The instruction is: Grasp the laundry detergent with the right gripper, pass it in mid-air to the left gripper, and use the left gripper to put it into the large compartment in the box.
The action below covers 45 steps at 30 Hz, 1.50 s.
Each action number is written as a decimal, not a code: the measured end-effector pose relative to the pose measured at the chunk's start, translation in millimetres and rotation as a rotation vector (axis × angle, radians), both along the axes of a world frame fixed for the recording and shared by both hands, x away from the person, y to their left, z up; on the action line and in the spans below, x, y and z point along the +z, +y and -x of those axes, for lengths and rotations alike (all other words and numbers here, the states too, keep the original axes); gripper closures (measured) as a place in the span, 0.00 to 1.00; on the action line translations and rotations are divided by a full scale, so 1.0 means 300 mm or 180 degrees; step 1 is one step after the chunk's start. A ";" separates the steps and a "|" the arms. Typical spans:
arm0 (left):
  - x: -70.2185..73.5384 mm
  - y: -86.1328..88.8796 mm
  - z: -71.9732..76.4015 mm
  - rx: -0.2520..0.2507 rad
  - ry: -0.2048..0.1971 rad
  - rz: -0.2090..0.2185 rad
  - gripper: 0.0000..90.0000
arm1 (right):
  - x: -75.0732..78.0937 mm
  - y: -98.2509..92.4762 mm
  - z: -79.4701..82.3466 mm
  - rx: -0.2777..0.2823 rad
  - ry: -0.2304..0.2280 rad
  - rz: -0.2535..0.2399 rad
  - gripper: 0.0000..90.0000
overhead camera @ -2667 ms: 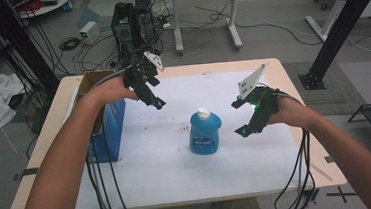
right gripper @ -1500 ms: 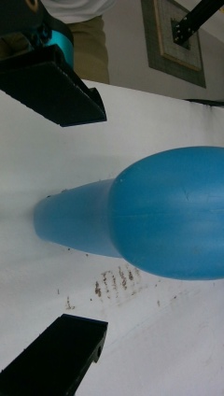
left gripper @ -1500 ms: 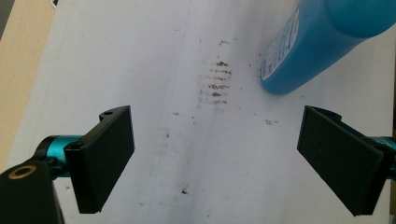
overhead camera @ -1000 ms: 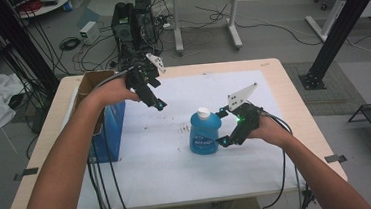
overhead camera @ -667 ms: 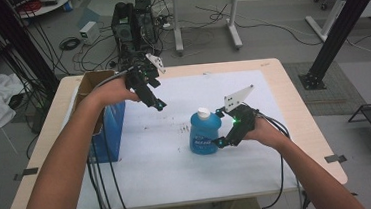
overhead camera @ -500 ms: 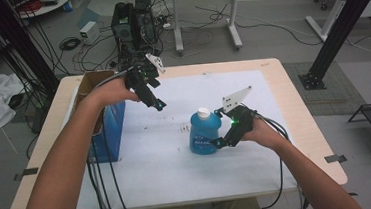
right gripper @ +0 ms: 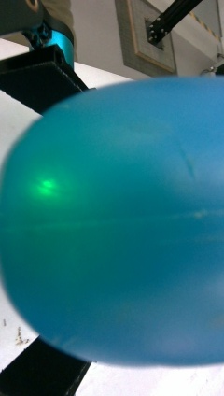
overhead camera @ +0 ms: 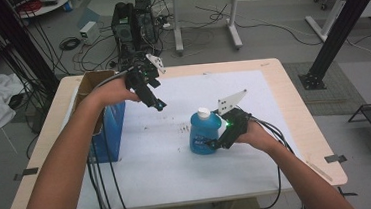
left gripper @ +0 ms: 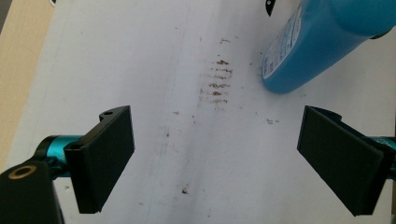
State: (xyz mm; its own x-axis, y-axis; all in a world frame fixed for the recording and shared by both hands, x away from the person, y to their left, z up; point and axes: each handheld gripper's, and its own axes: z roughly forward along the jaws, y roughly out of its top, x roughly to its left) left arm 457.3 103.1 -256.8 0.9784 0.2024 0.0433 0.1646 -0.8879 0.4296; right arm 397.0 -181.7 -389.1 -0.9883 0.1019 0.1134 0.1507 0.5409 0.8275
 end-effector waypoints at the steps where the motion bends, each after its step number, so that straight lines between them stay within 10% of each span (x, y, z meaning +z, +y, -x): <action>1: -0.002 -0.001 0.002 0.0031 0.0003 0.0032 0.12 | 0.000 -0.001 0.001 -0.0021 0.0026 0.0000 0.01; 45: -0.009 0.001 0.000 0.0009 0.0005 -0.0008 0.12 | -0.029 -0.008 0.014 -0.0032 -0.0191 -0.0363 0.29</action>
